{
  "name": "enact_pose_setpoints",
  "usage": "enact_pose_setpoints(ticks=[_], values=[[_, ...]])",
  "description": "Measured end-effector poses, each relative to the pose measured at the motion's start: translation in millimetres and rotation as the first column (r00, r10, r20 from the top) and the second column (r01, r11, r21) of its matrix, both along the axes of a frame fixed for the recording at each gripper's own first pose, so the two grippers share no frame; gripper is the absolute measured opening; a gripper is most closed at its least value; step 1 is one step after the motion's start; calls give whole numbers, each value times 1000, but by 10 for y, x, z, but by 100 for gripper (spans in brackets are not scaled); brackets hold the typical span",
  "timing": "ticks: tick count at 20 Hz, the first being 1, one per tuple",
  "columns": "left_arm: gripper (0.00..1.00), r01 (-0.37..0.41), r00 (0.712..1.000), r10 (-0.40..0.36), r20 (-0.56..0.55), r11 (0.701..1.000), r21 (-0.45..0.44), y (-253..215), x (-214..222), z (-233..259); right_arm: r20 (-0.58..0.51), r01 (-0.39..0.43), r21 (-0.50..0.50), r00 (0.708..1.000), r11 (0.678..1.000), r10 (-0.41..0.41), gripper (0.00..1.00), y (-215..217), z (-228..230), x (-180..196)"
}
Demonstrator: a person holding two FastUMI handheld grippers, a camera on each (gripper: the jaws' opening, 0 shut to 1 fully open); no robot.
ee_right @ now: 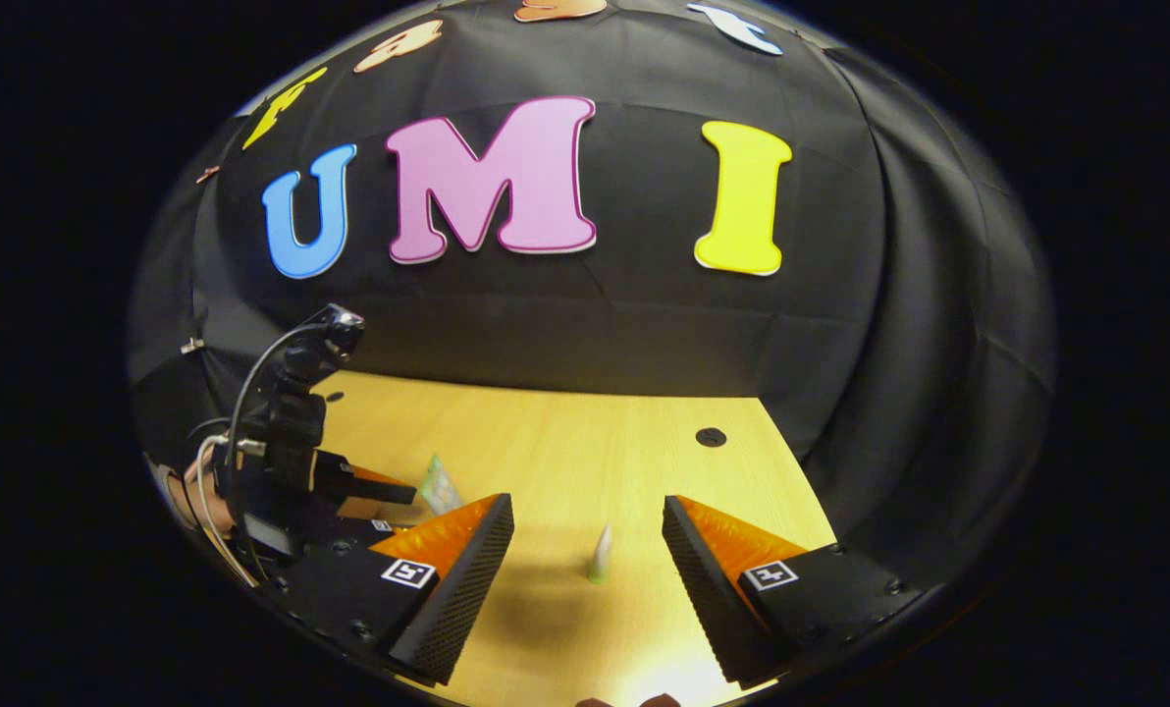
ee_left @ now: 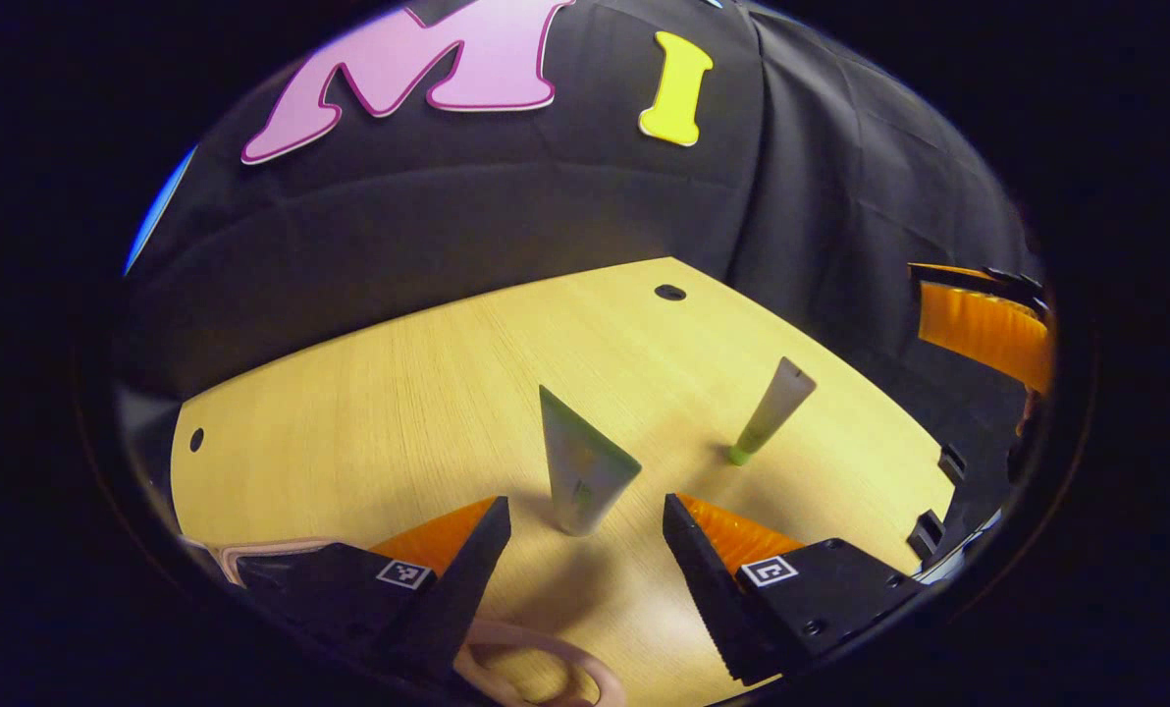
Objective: First open the suitcase, pack the skin care products into it, and then close the suitcase.
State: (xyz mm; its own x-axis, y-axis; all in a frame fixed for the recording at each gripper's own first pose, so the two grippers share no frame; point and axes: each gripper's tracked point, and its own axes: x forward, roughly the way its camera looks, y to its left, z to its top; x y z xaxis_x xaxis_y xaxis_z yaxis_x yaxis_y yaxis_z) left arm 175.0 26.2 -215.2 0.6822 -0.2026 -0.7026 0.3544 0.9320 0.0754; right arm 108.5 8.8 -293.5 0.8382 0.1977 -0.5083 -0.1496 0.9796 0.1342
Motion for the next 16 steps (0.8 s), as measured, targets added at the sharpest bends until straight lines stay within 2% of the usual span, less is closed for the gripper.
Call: enact_pose_setpoints(ticks=[2, 4, 5, 6, 7, 10, 12, 13, 14, 15, 16], values=[[99, -12, 1000, 12, -7, 999, 37, -1, 65, -40, -56, -20, 44, 998, 999, 23, 97, 21, -244, 12], [99, 7, 999, -7, -37, 1000, 15, -78, 44, -147, -106, -41, 70, 993, 997, 49, 98, 50, -533, 17], [81, -15, 999, 17, -34, 999, 40, -32, -15, -66, -118, -55, 73, 991, 996, 63, 98, 85, -665, 79], [63, -12, 1000, 13, -22, 999, 48, -82, 157, -216, -133, -67, 71, 988, 995, 76, 98, 112, -776, 109], [45, -3, 1000, 4, -31, 999, 47, -96, 97, -150, -149, -79, 71, 985, 994, 89, 98, 153, -873, 145], [42, 5, 997, -4, -83, 1000, 16, -135, -9, -78, -185, -113, 60, 975, 992, 123, 98, 271, -1222, 272], [42, 3, 997, -2, -74, 1000, 5, -136, -124, 82, -225, -137, 50, 964, 989, 144, 98, 340, -1490, 331], [42, -2, 998, 2, -66, 1000, 5, -101, -191, 199, -249, -139, 40, 958, 989, 145, 92, 335, -1623, 352], [42, -6, 998, 6, -63, 1000, 4, -66, -267, 328, -271, -148, 50, 950, 988, 156, 98, 372, -1741, 326], [41, -15, 998, 15, -57, 1000, 7, 8, -361, 485, -306, -137, 38, 941, 990, 142, 94, 340, -1866, 328], [41, -27, 998, 27, -55, 1000, 12, 112, -458, 634, -315, -121, 53, 940, 991, 132, 63, 356, -1863, 309]])
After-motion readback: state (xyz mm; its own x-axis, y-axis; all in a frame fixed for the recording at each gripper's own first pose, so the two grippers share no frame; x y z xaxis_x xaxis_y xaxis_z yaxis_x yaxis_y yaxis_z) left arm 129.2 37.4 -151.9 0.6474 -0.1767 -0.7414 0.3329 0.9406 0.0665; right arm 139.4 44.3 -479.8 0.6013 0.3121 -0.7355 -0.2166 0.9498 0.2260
